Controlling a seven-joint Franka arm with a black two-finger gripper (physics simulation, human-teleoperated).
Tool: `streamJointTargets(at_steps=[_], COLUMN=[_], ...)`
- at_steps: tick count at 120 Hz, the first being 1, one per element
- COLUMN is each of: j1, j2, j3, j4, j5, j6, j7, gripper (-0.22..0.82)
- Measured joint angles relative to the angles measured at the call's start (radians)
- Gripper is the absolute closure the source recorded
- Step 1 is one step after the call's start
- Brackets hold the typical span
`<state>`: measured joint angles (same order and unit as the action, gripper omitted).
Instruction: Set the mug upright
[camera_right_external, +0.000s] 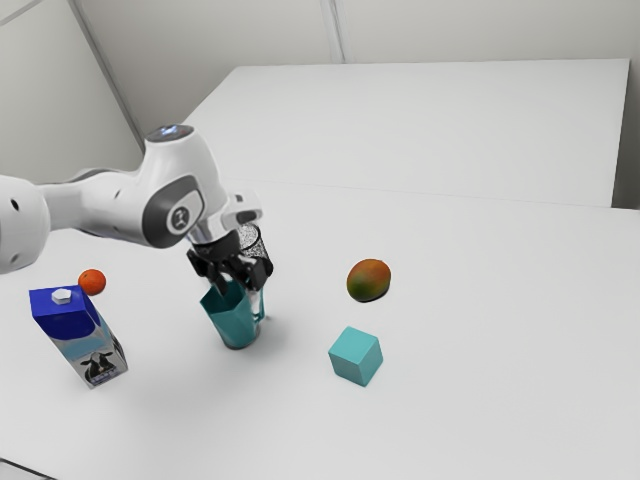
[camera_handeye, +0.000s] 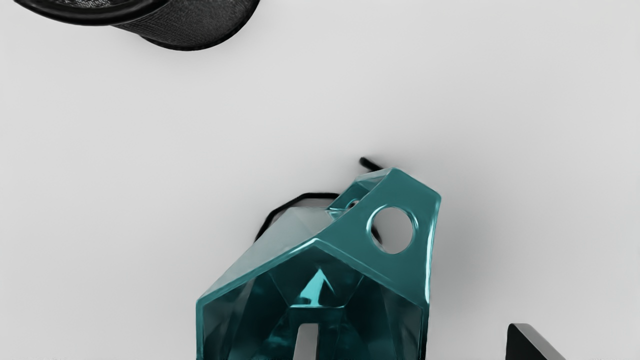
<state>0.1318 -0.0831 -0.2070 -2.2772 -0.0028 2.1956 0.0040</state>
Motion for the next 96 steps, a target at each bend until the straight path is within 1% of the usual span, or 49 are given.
streamJointTargets(at_steps=[10,21,33,44,66,96], j1=[-0.006,-0.006,-0.006,-0.006,-0.005,-0.004], j2=[-0.038,-0.080,-0.089,-0.076,-0.002,0.052], j3=[0.000,0.000,-0.010,-0.020,-0.022,-0.028], j4=[0.002,0.018,0.094,0.192,0.405,0.605], j5=[0.000,-0.006,-0.011,-0.014,-0.015,-0.006], j6=[-0.007,-0.039,-0.111,-0.195,-0.370,-0.539], j7=[-0.002,-0.005,-0.008,-0.011,-0.017,-0.023], gripper=[0.15,0.10,0.07,0.05,0.03,0.02])
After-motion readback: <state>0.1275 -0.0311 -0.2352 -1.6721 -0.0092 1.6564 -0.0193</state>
